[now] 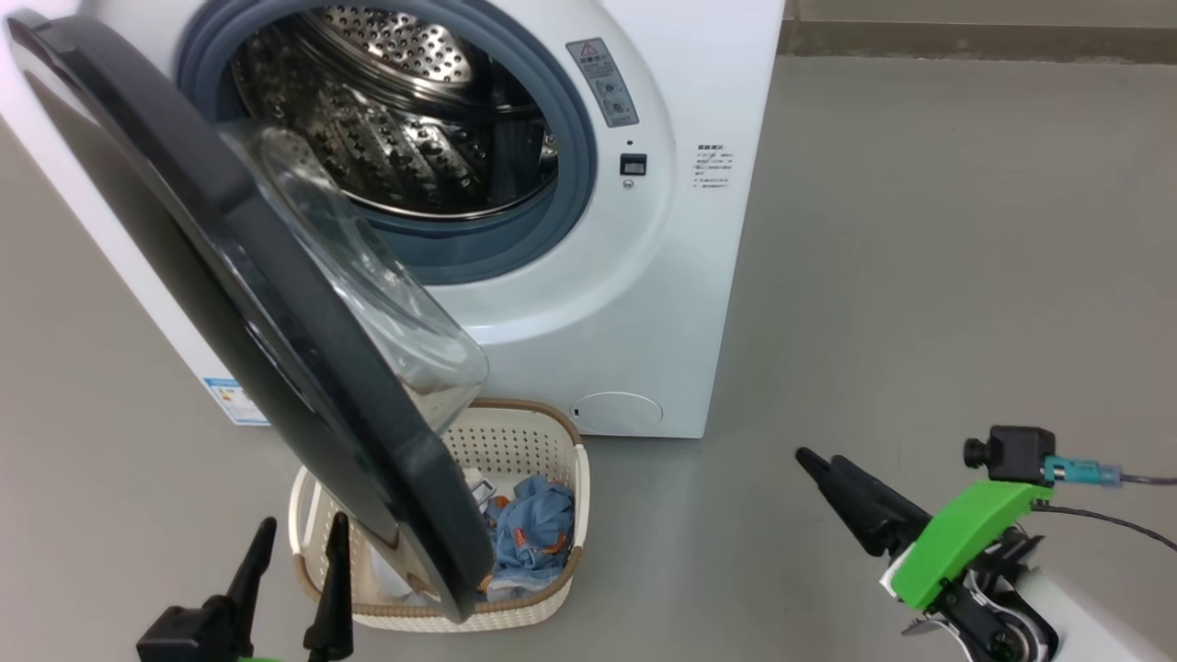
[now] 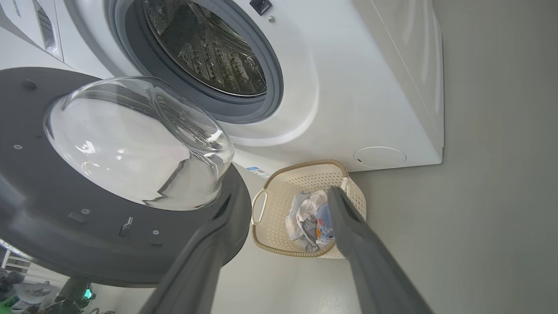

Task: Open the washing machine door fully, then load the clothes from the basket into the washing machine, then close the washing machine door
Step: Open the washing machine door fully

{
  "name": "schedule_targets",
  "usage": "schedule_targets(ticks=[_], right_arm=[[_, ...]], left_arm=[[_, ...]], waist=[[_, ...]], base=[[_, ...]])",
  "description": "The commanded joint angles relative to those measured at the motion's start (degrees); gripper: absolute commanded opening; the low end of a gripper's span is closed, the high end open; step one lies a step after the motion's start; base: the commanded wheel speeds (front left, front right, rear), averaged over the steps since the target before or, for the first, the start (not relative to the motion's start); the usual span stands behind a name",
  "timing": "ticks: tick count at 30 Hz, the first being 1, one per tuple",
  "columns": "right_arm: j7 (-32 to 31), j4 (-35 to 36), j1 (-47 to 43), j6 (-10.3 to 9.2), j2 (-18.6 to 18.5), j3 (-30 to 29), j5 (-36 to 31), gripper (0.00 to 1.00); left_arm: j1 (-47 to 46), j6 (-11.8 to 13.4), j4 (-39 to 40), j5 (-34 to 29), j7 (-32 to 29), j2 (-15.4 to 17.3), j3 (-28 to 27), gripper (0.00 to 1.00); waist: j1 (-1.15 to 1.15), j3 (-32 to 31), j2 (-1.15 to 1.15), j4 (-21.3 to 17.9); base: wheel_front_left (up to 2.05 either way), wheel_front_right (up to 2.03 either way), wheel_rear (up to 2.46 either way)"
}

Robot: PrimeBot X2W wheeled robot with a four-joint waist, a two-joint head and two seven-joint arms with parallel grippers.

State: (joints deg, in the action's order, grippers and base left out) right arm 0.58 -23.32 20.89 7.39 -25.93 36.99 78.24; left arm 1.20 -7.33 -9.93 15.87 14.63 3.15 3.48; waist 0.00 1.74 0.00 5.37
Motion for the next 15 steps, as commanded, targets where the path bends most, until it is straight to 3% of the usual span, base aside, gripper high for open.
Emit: schedule_targets(ticks=[1, 15], right_arm=[[2.02, 0.62, -1.08, 0.1, -1.4, 1.18, -0.65, 1.0], [13.98, -8.38, -1.36, 0.1, -4.43, 5.42, -4.85, 1.0]], left_arm=[[-0.79, -0.15, 1.54, -0.36, 0.37, 0.83, -2.14, 1.0], [0.22, -0.15, 1.31, -0.44, 0.37, 0.69, -2.62, 1.0]], waist=[[0.0, -0.18, 0.0, -0.27], [0.0, -1.01, 0.0, -0.99]], base=[[0.0, 0.0, 0.0], [0.0, 0.0, 0.0]])
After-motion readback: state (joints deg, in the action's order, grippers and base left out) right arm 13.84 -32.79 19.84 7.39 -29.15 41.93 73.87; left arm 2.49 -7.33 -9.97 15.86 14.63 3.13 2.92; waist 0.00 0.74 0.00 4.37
